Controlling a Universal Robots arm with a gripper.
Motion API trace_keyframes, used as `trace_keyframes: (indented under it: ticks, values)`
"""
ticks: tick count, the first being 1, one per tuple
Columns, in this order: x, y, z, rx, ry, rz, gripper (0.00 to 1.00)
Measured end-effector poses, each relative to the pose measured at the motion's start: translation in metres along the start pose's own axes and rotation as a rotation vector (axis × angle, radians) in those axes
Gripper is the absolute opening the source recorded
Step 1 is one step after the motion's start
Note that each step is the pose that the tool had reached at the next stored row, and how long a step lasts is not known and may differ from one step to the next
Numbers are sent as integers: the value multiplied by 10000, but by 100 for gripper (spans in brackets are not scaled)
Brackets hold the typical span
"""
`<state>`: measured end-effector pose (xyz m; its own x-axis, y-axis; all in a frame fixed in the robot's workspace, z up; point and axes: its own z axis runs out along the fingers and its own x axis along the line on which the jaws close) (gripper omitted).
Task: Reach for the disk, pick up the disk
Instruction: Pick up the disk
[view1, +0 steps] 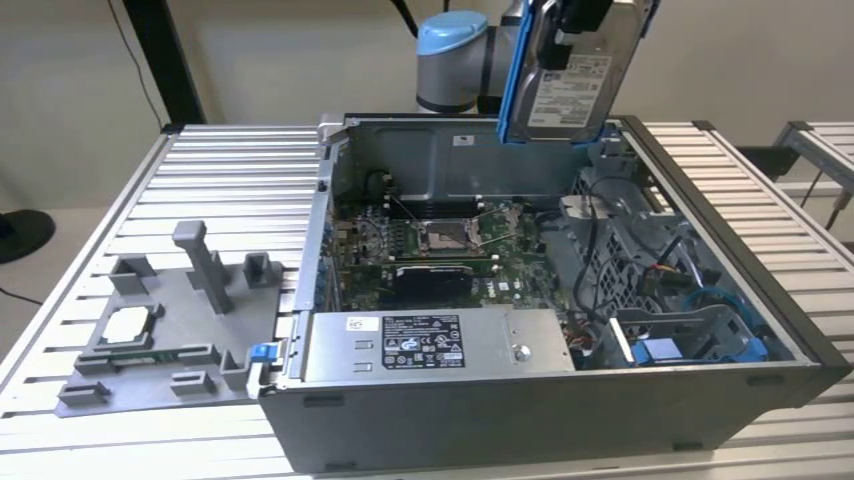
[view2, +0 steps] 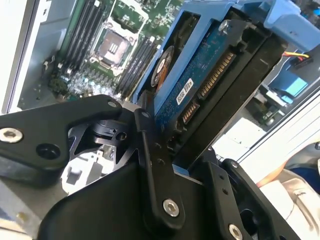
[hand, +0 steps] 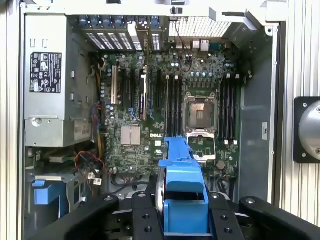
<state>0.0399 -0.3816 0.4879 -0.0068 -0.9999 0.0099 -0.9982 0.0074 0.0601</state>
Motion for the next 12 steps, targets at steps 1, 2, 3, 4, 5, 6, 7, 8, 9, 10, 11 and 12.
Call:
trace_keyframes:
  ticks: [1,2,3,4,5,6,7,8,9,10,11,12]
  values:
    - [1,-21,-1,0,-1,1,0]
    - [1,-42,-2,0,-1,1,0]
    - [2,-63,-4,0,0,1,0]
    - [3,-86,-5,0,0,1,0]
    - [4,-111,-6,0,-1,1,0]
    - [6,-135,-8,0,0,1,0]
    - [8,-158,-9,0,-1,0,0]
    - [10,-178,-10,0,-1,1,0]
    - [12,-197,-9,0,2,1,0]
    - [16,-215,-8,0,8,1,0]
    - [21,-231,-6,0,22,2,0]
    - [27,-244,-4,4,40,3,0]
